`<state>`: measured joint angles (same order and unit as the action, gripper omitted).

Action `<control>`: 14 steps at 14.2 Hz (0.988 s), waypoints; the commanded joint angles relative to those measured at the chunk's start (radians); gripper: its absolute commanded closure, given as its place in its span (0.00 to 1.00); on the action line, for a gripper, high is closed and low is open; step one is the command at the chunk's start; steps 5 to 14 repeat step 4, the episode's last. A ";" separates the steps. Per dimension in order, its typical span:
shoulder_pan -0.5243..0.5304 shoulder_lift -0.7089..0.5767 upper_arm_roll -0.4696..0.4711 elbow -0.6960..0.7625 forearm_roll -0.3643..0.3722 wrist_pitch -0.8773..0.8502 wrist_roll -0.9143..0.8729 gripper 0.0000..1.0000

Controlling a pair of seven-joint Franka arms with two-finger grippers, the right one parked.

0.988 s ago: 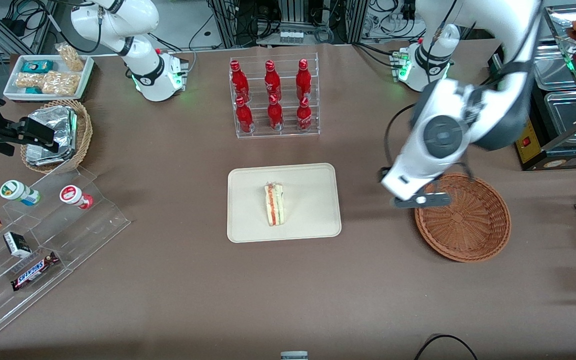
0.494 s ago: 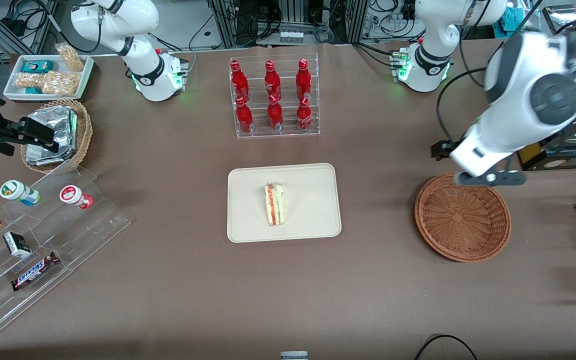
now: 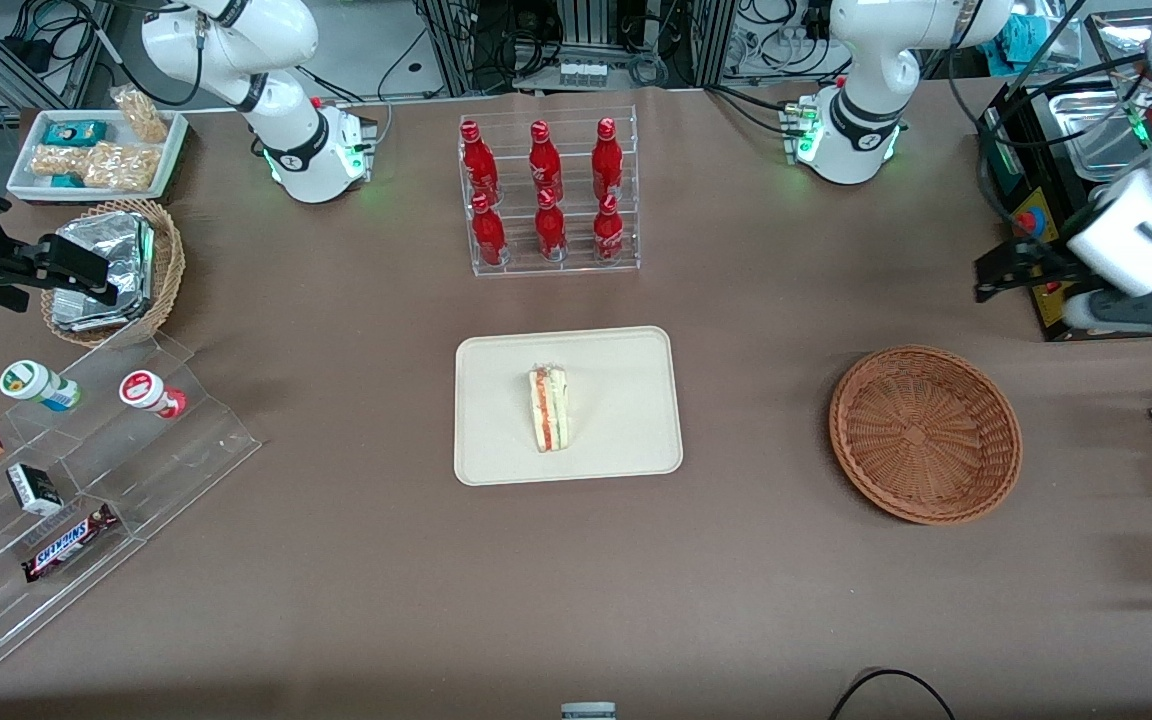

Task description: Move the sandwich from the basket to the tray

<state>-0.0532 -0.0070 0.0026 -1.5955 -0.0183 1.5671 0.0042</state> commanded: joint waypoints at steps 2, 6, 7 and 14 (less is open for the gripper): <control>-0.002 0.002 0.049 0.068 -0.005 -0.027 0.042 0.00; -0.002 0.002 0.060 0.063 -0.006 -0.030 0.068 0.00; -0.002 0.002 0.060 0.063 -0.006 -0.030 0.068 0.00; -0.002 0.002 0.060 0.063 -0.006 -0.030 0.068 0.00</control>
